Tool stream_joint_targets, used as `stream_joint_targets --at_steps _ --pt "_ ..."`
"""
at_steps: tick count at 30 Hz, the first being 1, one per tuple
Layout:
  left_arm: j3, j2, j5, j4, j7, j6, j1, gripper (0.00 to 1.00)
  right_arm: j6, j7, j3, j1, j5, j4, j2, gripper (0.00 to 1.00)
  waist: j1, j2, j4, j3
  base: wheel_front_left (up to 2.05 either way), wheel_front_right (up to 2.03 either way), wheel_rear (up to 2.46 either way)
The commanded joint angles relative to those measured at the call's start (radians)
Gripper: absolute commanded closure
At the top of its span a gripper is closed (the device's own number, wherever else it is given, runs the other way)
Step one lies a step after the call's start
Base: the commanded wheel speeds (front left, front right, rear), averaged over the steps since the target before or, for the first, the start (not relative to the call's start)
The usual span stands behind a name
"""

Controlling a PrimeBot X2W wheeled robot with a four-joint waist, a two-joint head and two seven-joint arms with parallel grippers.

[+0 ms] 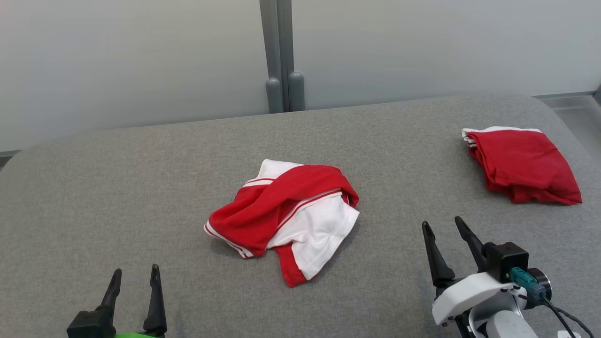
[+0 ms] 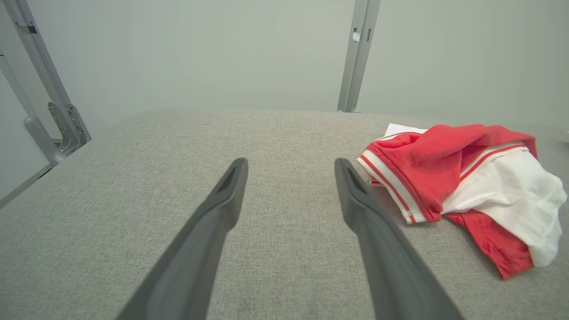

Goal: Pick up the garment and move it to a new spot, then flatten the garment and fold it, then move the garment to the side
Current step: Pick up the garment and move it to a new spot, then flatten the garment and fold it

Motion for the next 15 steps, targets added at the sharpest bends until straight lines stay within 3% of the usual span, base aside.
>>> stream_joint_targets --at_steps 1,6,11,15 --pt "0.003 -0.001 0.009 -0.003 0.000 0.000 0.010 0.00 -0.002 0.000 0.000 0.009 0.002 0.002 -0.001 0.00 0.0000 0.0000 0.001 0.001 0.00 0.00 0.00" --pt "-0.007 -0.003 0.009 0.002 0.000 -0.006 -0.020 0.00 -0.001 0.000 0.026 -0.007 0.004 0.004 0.000 0.00 0.0000 0.0000 0.017 0.015 0.00 0.00 0.00" --pt "-0.040 -0.004 -0.016 0.009 0.000 -0.007 -0.038 0.00 -0.001 0.000 0.155 -0.051 0.023 0.008 -0.001 0.00 0.0000 0.0000 0.067 0.034 0.00 0.00 0.00" --pt "-0.091 -0.003 -0.035 0.019 0.000 -0.008 -0.053 0.00 -0.002 0.000 0.276 -0.108 0.044 0.036 -0.001 0.00 0.0000 0.0000 0.147 0.050 0.00 0.00 0.00"
